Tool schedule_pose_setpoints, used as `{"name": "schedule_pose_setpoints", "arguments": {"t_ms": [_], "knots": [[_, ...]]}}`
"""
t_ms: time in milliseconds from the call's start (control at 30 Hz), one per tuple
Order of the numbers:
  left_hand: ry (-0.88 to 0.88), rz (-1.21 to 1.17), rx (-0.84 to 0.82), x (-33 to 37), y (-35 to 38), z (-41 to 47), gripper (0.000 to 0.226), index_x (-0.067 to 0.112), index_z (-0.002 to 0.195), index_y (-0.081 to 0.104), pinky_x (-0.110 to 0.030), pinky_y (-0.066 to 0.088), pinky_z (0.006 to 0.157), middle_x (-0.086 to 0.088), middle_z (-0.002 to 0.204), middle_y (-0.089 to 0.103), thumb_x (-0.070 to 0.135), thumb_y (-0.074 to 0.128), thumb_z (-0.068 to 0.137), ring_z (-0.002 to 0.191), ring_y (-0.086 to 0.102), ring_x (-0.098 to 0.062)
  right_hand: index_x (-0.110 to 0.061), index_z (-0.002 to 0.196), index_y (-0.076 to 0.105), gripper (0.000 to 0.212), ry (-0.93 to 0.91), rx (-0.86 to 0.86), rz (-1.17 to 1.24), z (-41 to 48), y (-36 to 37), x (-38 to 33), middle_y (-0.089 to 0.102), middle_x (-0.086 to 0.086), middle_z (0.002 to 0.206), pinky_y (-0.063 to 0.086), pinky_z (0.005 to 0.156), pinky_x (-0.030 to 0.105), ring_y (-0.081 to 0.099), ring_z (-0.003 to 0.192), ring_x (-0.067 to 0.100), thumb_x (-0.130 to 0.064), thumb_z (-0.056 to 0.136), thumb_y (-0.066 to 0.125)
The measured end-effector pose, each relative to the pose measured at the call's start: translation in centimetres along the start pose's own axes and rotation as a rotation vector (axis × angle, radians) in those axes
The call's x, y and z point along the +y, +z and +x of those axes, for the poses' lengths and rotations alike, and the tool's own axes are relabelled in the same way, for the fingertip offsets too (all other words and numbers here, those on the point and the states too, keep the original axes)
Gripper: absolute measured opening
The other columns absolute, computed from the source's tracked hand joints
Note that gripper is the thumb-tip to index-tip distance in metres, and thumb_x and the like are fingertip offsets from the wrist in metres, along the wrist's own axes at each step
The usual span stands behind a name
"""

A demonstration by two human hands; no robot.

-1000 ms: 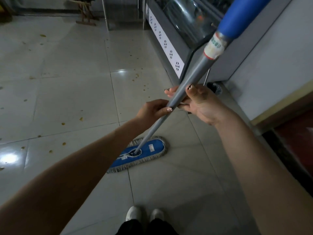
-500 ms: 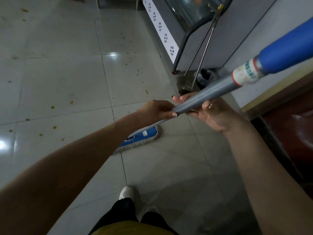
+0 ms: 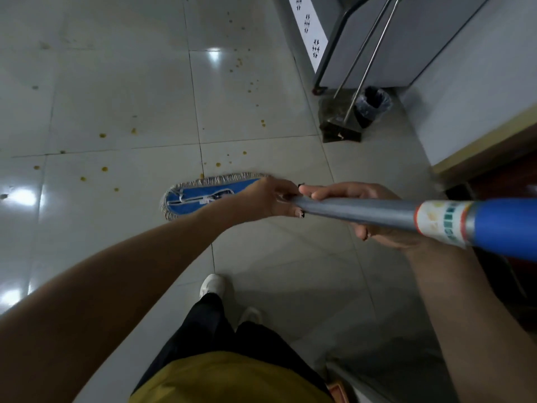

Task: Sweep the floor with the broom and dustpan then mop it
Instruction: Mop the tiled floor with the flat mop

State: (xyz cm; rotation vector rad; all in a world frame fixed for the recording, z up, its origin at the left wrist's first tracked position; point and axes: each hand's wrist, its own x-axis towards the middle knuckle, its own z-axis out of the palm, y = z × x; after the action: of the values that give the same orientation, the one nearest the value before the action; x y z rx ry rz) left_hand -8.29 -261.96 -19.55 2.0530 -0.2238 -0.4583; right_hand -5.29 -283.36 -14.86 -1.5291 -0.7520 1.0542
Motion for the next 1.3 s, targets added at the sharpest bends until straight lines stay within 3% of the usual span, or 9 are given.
{"name": "schedule_pose_setpoints", "arguments": {"t_ms": [100,233,367,533,733,833,933,1100,1300], "knots": [[-0.012,0.006,-0.012,-0.2,2.4,-1.0,0.043,0.007,0.114,0.059,-0.031,0.045,0.088,-0.005,0.103,0.06,0.022,0.073,0.077,0.097,0.055,-0.017,-0.042,0.12,0.06,0.064,0.015,0.033,-0.013,-2.0,0.8,0.3,0.052,-0.015,0.138,0.032,0.111,0.045,0.038,0.138,0.019,-0.053,0.062,0.082],[-0.028,-0.067,-0.047,-0.6,4.9,-2.1,0.039,0.012,0.109,0.056,-0.026,0.044,0.088,-0.001,0.102,0.056,0.019,0.074,0.075,0.098,0.054,-0.015,-0.035,0.116,0.064,0.065,0.066,-0.042,-0.006,-4.1,2.2,0.0,0.053,-0.017,0.136,0.04,0.106,0.028,0.04,0.135,0.009,-0.05,0.056,0.084],[-0.028,-0.046,-0.076,-0.9,5.9,-2.8,0.041,0.009,0.108,0.058,-0.026,0.046,0.09,-0.008,0.107,0.059,0.019,0.076,0.073,0.103,0.055,-0.02,-0.024,0.114,0.057,0.07,0.192,-0.075,-0.015,-5.2,2.8,0.7,0.049,-0.015,0.134,0.041,0.099,0.013,0.043,0.129,-0.003,-0.017,0.051,0.085],[-0.066,-0.05,-0.054,-1.4,6.4,-3.3,0.043,0.008,0.11,0.058,0.007,0.035,0.074,-0.004,0.109,0.06,0.016,0.076,0.072,0.101,0.051,-0.011,-0.031,0.103,0.061,0.057,0.375,0.038,0.059,-5.3,2.8,1.3,0.068,-0.017,0.104,0.053,0.077,0.013,0.065,0.097,-0.007,-0.013,0.055,0.084],[-0.044,-0.027,-0.048,-1.6,6.3,-3.0,0.039,0.01,0.107,0.059,-0.024,0.046,0.09,-0.009,0.111,0.062,0.015,0.076,0.072,0.107,0.055,-0.021,-0.017,0.105,0.066,0.048,0.485,0.074,0.312,-5.4,3.4,0.7,0.073,0.007,0.104,0.058,0.079,0.03,0.069,0.094,0.014,-0.026,0.059,0.074],[-0.018,-0.018,-0.052,-1.4,6.3,-2.9,0.039,0.008,0.108,0.06,-0.039,0.046,0.098,-0.011,0.11,0.062,0.015,0.075,0.072,0.107,0.056,-0.023,-0.006,0.108,0.066,0.027,0.533,0.099,0.365,-4.8,3.6,-0.1,0.068,0.02,0.112,0.058,0.081,0.034,0.069,0.098,0.024,-0.017,0.084,0.062],[-0.004,-0.006,-0.069,-1.4,6.4,-3.0,0.041,0.007,0.109,0.059,-0.034,0.046,0.097,-0.01,0.11,0.062,0.017,0.076,0.072,0.106,0.056,-0.022,0.005,0.107,0.062,0.026,0.617,0.164,0.426,-4.3,4.0,-0.7,0.062,0.032,0.115,0.052,0.088,0.044,0.065,0.098,0.033,-0.007,0.097,0.041],[-0.007,-0.023,-0.06,-1.7,6.8,-2.9,0.042,0.008,0.107,0.061,-0.003,0.041,0.083,-0.006,0.107,0.062,0.017,0.078,0.07,0.102,0.055,-0.015,0.008,0.099,0.059,0.033,0.671,0.18,0.565,-3.5,5.6,-1.6,0.064,0.027,0.095,0.058,0.071,0.041,0.069,0.077,0.03,-0.018,0.079,0.06],[-0.056,-0.04,-0.116,-1.7,7.0,-3.2,0.043,0.017,0.111,0.06,-0.024,0.038,0.095,0.0,0.112,0.06,0.025,0.076,0.072,0.109,0.052,-0.014,0.014,0.089,0.054,0.013,0.728,0.294,0.694,-2.9,6.8,-1.5,0.066,0.025,0.072,0.059,0.051,0.029,0.07,0.06,0.027,0.001,0.09,0.051]]}}
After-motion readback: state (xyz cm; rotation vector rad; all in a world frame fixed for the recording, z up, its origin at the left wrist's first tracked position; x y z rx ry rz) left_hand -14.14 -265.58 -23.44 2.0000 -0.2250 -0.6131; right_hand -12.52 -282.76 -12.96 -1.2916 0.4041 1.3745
